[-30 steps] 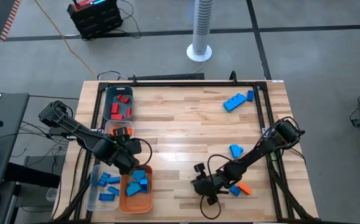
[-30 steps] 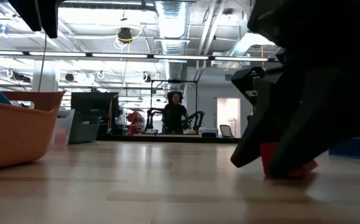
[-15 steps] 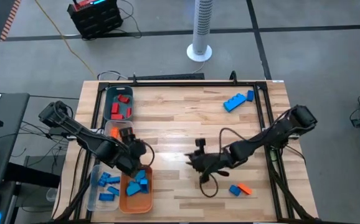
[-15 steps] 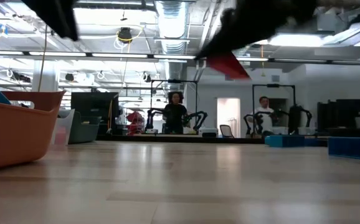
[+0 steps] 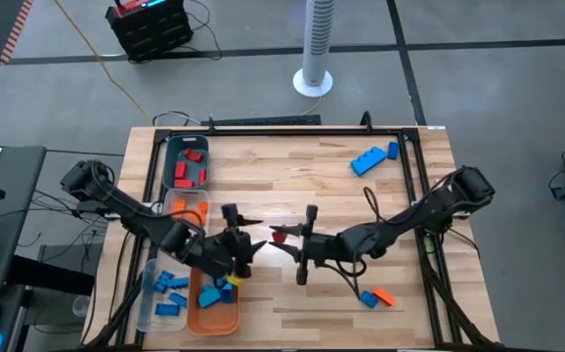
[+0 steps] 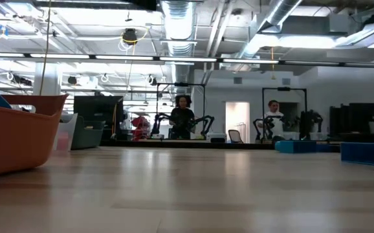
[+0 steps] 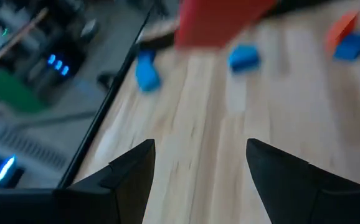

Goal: Sort blocks
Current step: Put the red block into the blue bin

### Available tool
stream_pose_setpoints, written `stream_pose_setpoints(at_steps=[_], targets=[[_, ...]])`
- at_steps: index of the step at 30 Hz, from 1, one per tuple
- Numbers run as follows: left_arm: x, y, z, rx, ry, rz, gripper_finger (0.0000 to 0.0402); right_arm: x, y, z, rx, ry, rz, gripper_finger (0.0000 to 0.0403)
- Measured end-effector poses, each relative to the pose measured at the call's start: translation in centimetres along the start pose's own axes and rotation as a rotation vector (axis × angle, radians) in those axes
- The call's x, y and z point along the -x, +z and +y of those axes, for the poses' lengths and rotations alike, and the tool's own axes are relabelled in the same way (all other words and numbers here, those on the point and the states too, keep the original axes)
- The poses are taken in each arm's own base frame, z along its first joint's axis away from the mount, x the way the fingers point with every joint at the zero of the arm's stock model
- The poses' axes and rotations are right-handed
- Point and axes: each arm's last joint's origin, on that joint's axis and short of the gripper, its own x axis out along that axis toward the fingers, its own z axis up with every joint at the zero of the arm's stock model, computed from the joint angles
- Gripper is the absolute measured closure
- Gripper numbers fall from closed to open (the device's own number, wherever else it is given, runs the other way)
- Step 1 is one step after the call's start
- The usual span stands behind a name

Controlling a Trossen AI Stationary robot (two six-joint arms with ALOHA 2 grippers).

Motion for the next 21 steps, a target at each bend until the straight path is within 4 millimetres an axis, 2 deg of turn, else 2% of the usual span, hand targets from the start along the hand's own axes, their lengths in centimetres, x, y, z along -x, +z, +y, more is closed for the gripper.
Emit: stream_pose_setpoints(at_steps=[6, 14, 21], targets=[[-0.7, 2.2, 0.5, 0.053, -0.113, -0.163, 0.0156, 0.1, 0.9, -0.2, 0.018, -0.021, -0.096, 0.0293], [-1.1, 3.8, 1.4, 0.101, -0.164, -0.302, 0.0156, 1.0, 2.7, 0.3, 0.036, -0.041, -0.238, 0.0293], [-1.0, 4.8, 1.8, 0.083, -0.209, -0.413, 0.0156, 1.0, 2.8, 0.1, 0.019, -0.014, -0.274, 0.0293]])
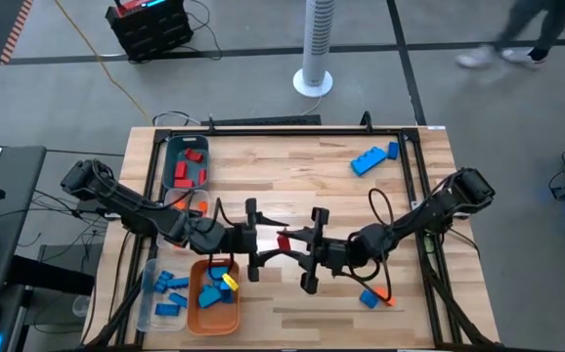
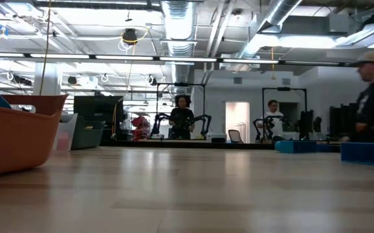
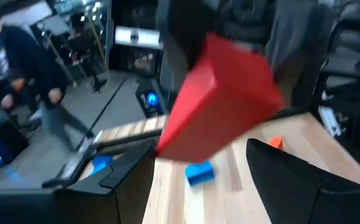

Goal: Sort blocks
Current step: Put the red block into the blue bin

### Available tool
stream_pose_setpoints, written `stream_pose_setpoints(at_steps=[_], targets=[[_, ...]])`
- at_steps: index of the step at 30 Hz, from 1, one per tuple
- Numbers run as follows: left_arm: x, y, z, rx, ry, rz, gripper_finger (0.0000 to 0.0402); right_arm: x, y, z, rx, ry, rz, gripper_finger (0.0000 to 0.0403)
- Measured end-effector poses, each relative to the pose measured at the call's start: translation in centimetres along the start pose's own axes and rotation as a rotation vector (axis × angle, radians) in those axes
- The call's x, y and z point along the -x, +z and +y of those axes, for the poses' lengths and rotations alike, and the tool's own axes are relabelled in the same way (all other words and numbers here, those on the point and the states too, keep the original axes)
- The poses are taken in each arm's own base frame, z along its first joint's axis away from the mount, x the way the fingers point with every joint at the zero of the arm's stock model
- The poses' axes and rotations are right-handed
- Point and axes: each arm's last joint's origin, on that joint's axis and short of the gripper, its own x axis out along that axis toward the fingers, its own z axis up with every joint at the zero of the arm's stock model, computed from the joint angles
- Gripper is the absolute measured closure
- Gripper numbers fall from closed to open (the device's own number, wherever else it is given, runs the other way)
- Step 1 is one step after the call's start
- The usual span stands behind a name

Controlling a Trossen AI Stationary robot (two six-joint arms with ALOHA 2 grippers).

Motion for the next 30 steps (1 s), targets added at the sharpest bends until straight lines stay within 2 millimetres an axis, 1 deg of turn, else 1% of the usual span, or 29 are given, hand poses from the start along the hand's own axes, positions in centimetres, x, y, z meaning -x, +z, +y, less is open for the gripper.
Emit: stream_pose_setpoints(at_steps=[5, 7, 9, 13, 14, 17, 20, 22, 26, 28, 30], targets=[[0.0, 0.2, 0.0, -0.032, -0.013, -0.025, 0.0158, -0.1, -0.1, -0.1, -0.024, 0.016, -0.009, 0.0293], [0.0, 0.3, 0.1, -0.045, -0.009, -0.035, 0.017, -0.2, -0.2, -0.3, -0.034, 0.011, -0.005, 0.0293], [0.0, 0.4, 0.1, -0.063, -0.004, -0.041, 0.0196, -0.3, -0.3, -0.4, -0.034, 0.017, -0.006, 0.0293], [0.0, 0.4, 0.0, -0.09, -0.006, -0.047, 0.0267, -0.3, -0.3, -0.4, -0.038, 0.019, -0.011, 0.0293], [0.0, 0.4, 0.0, -0.092, -0.005, -0.048, 0.0275, -0.3, -0.3, -0.5, -0.039, 0.016, -0.012, 0.0292], [0.0, 0.4, 0.0, -0.095, -0.007, -0.047, 0.0275, -0.3, -0.3, -0.5, -0.034, 0.013, -0.008, 0.028], [0.2, 0.4, 0.1, -0.093, -0.013, -0.028, 0.0275, -0.3, -0.2, -0.6, -0.001, -0.003, 0.016, 0.0255], [0.7, 0.5, 0.5, -0.072, -0.011, -0.006, 0.0275, -0.2, 0.2, -0.9, 0.014, -0.021, 0.031, 0.0234], [2.8, 0.7, 1.7, -0.006, -0.033, 0.092, 0.0275, 0.5, 2.1, -1.7, 0.068, -0.078, 0.088, 0.0195], [4.1, 0.5, 2.5, 0.046, -0.039, 0.161, 0.0275, 1.1, 3.0, -2.1, 0.099, -0.115, 0.167, 0.018], [5.7, 0.3, 3.2, 0.104, -0.032, 0.244, 0.0275, 1.8, 3.4, -2.3, 0.119, -0.11, 0.262, 0.017]])
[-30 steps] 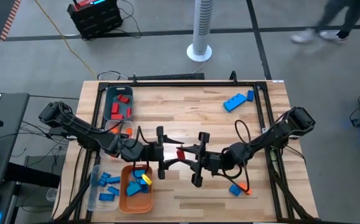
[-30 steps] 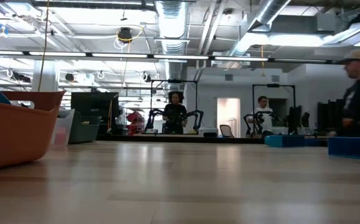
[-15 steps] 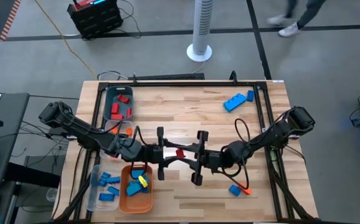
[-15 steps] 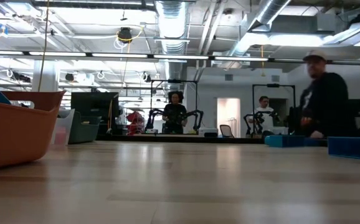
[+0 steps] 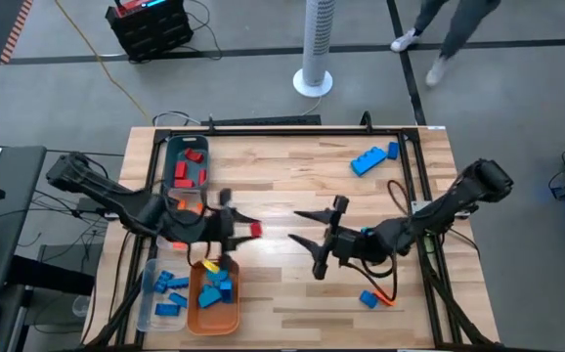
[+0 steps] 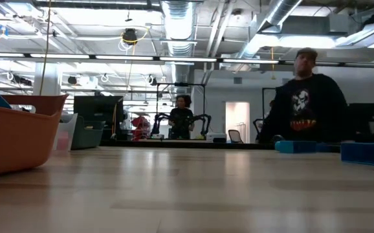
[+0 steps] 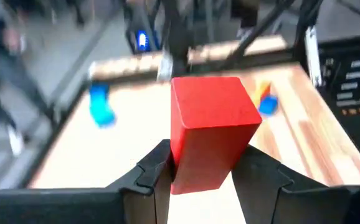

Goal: Sort blocks
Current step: Put the red block into the blue bin

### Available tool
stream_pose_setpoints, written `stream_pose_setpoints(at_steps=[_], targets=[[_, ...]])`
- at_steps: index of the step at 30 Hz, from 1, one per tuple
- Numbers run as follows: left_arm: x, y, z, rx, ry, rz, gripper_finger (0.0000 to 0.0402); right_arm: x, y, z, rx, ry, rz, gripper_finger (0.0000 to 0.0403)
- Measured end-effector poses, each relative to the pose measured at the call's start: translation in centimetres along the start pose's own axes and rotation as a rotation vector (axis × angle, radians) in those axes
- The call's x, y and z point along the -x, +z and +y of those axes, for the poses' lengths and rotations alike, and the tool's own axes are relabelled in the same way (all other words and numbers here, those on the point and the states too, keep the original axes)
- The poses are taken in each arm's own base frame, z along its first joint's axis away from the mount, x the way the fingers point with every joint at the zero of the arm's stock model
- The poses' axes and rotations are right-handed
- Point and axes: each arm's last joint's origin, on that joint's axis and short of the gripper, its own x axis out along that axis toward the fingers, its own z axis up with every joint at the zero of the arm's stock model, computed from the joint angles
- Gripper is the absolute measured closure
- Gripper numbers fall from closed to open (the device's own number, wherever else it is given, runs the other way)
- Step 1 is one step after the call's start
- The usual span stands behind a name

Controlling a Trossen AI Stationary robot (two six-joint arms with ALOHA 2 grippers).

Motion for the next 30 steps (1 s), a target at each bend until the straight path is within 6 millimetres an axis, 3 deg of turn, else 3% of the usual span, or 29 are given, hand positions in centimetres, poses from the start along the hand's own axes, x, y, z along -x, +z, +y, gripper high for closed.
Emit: stream_pose_setpoints(at_steps=[7, 13, 18, 25, 30], targets=[[5.8, -2.9, 3.3, 0.221, 0.069, 0.29, 0.0273, 1.6, -2.4, 0.0, -0.082, 0.128, 0.321, 0.0164], [8.7, -5.0, 7.1, 0.28, 0.438, 0.381, 0.0272, 1.6, -5.1, 1.8, -0.106, 0.147, 0.471, 0.0164], [8.1, -5.6, 10.6, 0.337, 0.589, 0.483, 0.0271, 1.0, -6.2, 4.0, -0.111, 0.157, 0.447, 0.0164], [6.7, -7.3, 15.8, 0.382, 0.693, 0.652, 0.027, 0.9, -6.7, 4.7, -0.092, 0.166, 0.448, 0.0164], [5.1, -10.9, 18.8, 0.443, 0.697, 0.787, 0.027, 1.0, -6.6, 4.9, -0.088, 0.175, 0.445, 0.0164]])
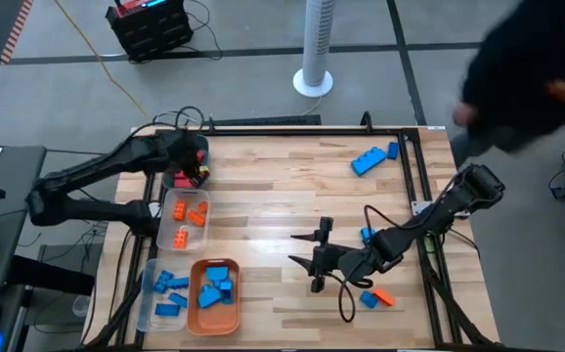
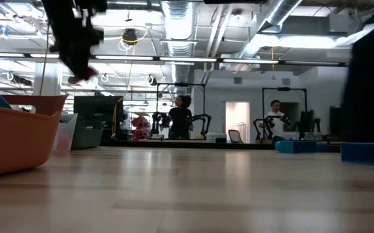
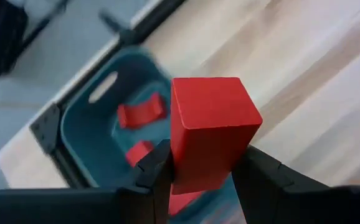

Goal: Sort blocks
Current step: Put the red block into the blue bin, then put the light blue game piece into the orange bin

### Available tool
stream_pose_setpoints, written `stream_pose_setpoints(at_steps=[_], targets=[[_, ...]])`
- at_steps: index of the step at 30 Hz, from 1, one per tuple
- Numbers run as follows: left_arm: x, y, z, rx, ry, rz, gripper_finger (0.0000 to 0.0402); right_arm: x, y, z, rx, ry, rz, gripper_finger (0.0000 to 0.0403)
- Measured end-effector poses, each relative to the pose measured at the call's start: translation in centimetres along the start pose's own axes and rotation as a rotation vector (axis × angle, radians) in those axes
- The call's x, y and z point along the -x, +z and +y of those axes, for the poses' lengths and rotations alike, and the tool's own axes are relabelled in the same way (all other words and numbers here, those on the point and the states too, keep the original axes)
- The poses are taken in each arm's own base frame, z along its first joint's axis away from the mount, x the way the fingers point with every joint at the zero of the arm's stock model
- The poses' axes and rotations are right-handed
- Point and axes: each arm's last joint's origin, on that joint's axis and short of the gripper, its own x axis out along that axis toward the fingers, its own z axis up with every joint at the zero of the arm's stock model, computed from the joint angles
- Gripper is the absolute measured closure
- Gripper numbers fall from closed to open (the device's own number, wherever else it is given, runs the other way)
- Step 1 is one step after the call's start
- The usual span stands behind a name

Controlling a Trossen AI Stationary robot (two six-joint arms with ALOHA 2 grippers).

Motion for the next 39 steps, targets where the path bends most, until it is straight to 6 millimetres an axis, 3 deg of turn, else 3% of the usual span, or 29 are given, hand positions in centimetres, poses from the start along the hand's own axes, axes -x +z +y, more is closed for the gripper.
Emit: stream_pose_setpoints(at_steps=[9, 15, 20, 24, 28, 33, 39], targets=[[-7.9, -1.4, 1.5, 0.009, 0.011, 0.197, 0.027, 0.9, -0.1, 1.0, -0.03, 0.037, 0.001, 0.0164], [-10.4, -2.1, 2.3, 0.017, -0.003, 0.304, 0.0265, 1.1, -0.5, 1.2, -0.049, 0.045, 0.038, 0.0164], [-11.2, -2.1, 2.4, 0.013, -0.004, 0.331, 0.0217, 1.1, -0.6, 1.2, -0.049, 0.044, 0.044, 0.0164], [-10.8, -1.9, 2.5, -0.006, -0.008, 0.35, 0.0184, 1.1, -0.7, 1.2, -0.042, 0.044, 0.051, 0.0164], [-8.7, -0.5, 2.9, -0.014, -0.012, 0.292, 0.0177, 1.4, -0.6, -0.1, -0.031, 0.025, 0.094, 0.0164], [-5.1, 1.2, 1.9, -0.04, -0.053, 0.087, 0.0176, 1.4, -2.3, -5.9, -0.035, -0.127, 0.351, 0.0164], [-2.5, 2.0, -1.1, -0.061, -0.161, -0.192, 0.0176, 0.3, -5.2, -12.8, -0.089, -0.24, 0.585, 0.0164]])
